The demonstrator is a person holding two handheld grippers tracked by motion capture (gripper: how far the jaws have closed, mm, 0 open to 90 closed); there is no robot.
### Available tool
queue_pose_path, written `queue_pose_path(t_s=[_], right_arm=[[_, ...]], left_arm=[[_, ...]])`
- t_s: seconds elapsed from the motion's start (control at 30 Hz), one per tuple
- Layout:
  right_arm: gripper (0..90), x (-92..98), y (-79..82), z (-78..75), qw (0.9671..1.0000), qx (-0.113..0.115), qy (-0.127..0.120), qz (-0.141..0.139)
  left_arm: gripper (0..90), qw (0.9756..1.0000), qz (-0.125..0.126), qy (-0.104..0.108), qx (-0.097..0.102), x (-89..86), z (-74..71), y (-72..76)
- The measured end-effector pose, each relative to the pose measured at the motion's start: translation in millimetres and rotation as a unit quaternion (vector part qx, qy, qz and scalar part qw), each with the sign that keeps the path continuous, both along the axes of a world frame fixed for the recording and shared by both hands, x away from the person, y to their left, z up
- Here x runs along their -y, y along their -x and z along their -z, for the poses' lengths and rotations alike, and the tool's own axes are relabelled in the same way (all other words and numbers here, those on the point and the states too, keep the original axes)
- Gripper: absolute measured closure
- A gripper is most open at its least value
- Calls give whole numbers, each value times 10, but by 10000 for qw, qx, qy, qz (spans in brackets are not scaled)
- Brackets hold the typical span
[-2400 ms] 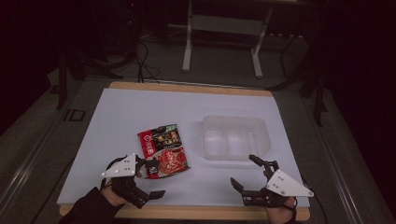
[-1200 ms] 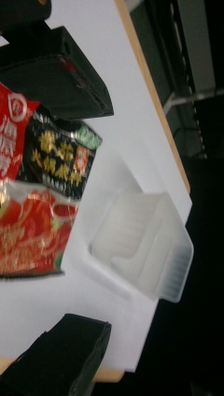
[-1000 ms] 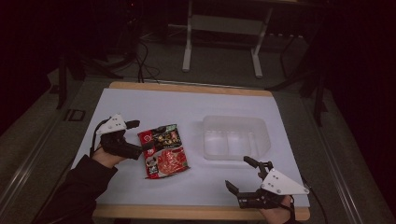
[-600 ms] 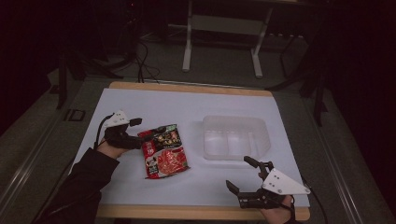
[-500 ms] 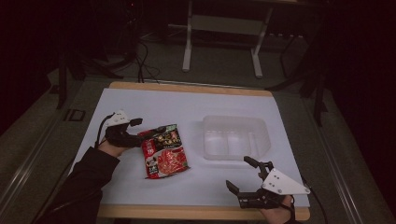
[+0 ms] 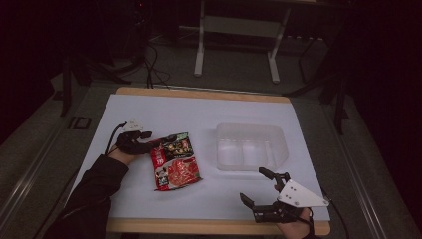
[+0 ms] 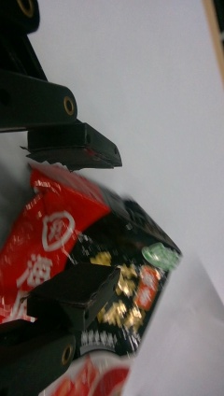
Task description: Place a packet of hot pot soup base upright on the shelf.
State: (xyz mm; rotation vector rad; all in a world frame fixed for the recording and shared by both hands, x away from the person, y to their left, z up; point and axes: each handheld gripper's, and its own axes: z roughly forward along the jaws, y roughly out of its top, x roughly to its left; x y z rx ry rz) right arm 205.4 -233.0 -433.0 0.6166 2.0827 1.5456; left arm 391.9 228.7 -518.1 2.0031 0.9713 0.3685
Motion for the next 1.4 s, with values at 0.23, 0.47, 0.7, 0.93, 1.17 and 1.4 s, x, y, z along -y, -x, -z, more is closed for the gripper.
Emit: queue_pose_path(t_s=[0.23,0.47,0.7,0.93,1.17,1.4], right_arm=[[100,-7,-9,15,10000,-76,11,-17],[101,-5,-23,25,9999,-116,-3,-6],[101,-1,-30,28,9999,-121,1,-2],[101,-8,-32,29,9999,-141,-3,-4],[101,-8,-37,29,9999,-159,-1,20],[136,7,-42,23,9998,-180,-40,53]], left_arm=[[430,9997,-74,-127,-178,-19,87,-92],[544,9997,57,-114,-198,-40,117,-115],[626,9986,267,-144,-443,6,147,-140],[699,9954,389,-610,-621,93,96,-147],[844,9947,376,-850,-448,146,53,-86],[875,9947,377,-917,-265,159,-34,-33]])
